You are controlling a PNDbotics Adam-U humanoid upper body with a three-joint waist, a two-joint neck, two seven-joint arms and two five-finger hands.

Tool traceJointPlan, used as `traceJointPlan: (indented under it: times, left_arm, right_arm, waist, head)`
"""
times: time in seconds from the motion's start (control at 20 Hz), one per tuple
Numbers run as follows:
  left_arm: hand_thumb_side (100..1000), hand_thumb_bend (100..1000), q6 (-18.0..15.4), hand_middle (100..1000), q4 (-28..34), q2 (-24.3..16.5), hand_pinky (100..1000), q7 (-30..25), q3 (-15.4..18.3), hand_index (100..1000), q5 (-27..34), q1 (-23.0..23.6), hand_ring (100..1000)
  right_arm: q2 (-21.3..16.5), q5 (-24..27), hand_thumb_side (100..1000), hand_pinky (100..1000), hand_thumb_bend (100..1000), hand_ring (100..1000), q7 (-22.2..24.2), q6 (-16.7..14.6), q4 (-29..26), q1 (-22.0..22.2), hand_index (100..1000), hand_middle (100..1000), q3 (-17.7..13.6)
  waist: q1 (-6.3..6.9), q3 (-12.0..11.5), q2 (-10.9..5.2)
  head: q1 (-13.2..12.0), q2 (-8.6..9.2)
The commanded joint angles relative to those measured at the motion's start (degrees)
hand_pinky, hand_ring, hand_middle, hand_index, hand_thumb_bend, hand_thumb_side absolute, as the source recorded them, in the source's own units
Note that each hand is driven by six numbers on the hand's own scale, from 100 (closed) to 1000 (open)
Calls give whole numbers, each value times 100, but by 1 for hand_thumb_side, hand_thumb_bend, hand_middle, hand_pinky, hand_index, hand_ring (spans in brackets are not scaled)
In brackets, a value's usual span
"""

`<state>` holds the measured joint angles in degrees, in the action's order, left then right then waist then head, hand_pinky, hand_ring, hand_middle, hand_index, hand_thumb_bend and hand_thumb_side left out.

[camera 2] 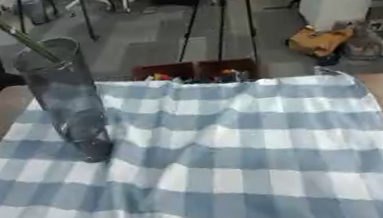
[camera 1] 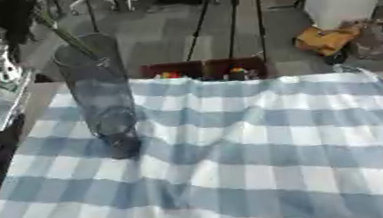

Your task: Arrange flowers into the vase.

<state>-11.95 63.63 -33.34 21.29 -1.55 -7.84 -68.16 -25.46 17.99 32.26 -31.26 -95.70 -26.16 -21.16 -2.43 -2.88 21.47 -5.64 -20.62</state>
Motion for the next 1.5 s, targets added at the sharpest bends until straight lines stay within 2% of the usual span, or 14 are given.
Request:
traceJointPlan:
  times: [0.05, 0.45, 1.5]
  left_arm:
    - [716, 100, 27, 340, 55, -244, 100, -117, -3, 317, -162, -90, 291]
    - [675, 100, 119, 386, 36, -291, 100, -454, -54, 438, -264, -40, 334]
    - [588, 100, 577, 511, 31, -378, 100, -2005, -176, 598, -677, 27, 463]
  right_arm:
    - [-181, 18, 1000, 774, 100, 561, 8, 0, -129, -15, 764, 463, -57]
    - [-164, 31, 1000, 773, 100, 561, -26, 36, -145, -3, 764, 463, -66]
    - [-136, 39, 1000, 774, 100, 558, -111, 123, -193, 27, 764, 463, -71]
  waist:
    - [19, -11, -190]
    - [17, -37, -233]
    - [44, -44, -294]
  head:
    - [21, -9]
    - [36, -27]
    - [62, -30]
